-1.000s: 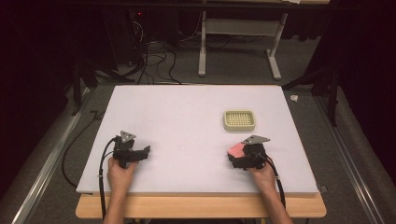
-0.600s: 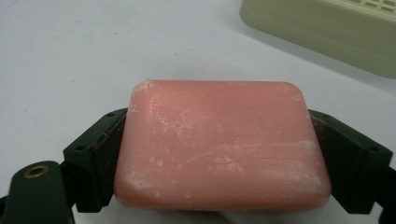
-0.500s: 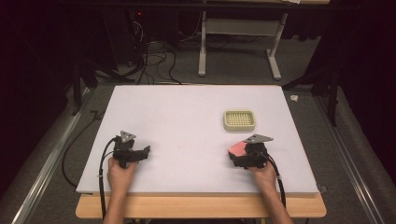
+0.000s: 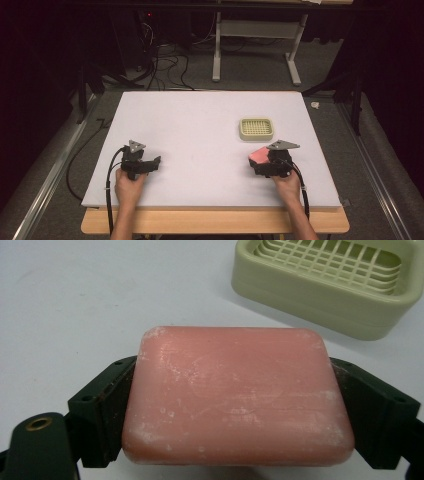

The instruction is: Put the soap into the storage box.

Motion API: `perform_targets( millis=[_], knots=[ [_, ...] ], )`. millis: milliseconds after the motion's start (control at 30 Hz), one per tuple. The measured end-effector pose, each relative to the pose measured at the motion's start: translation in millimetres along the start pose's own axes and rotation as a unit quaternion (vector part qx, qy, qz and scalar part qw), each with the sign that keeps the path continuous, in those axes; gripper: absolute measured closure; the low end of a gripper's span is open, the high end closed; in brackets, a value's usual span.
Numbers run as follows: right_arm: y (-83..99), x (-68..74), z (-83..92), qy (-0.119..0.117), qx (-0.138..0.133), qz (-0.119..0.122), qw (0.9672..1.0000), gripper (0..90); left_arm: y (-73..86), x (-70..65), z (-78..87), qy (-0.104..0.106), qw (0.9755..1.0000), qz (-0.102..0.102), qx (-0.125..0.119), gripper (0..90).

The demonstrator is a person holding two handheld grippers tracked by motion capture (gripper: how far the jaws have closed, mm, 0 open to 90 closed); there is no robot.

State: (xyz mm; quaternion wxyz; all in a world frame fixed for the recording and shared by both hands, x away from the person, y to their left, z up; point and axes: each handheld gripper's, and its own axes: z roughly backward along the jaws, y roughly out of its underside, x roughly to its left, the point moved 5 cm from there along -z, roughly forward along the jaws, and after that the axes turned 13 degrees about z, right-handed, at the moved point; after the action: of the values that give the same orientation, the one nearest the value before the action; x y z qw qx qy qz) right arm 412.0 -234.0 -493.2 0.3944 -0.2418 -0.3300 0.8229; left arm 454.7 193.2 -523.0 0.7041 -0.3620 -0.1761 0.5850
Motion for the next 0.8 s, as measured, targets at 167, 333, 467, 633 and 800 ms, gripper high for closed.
perform_targets(
  millis=[167, 333, 467, 633, 800],
  knots=[
    [-2.4, -6.0, 4.2, 0.005, -0.003, -0.003, 1.0000, 13.7, 0.0, 0.0, 0.0, 0.000, 1.0000, 0.000, 0.000, 19.5],
    [-4.5, -13.2, 9.5, 0.013, -0.014, -0.017, 0.9997, 13.7, 0.0, 0.0, 0.0, 0.000, 1.0000, 0.000, 0.000, 19.4],
    [-5.2, -19.2, 11.8, 0.013, -0.019, -0.023, 0.9995, 13.7, 0.0, 0.0, 0.0, 0.000, 1.0000, 0.000, 0.000, 19.5],
    [-8.3, -24.7, 14.9, 0.020, -0.022, -0.024, 0.9993, 13.7, 0.0, 0.0, 0.0, 0.000, 1.0000, 0.000, 0.000, 19.4],
    [-12.2, -29.2, 16.3, 0.025, -0.027, -0.033, 0.9988, 13.7, 0.0, -0.1, 0.0, 0.000, 1.0000, 0.000, 0.000, 19.5]
  ],
)
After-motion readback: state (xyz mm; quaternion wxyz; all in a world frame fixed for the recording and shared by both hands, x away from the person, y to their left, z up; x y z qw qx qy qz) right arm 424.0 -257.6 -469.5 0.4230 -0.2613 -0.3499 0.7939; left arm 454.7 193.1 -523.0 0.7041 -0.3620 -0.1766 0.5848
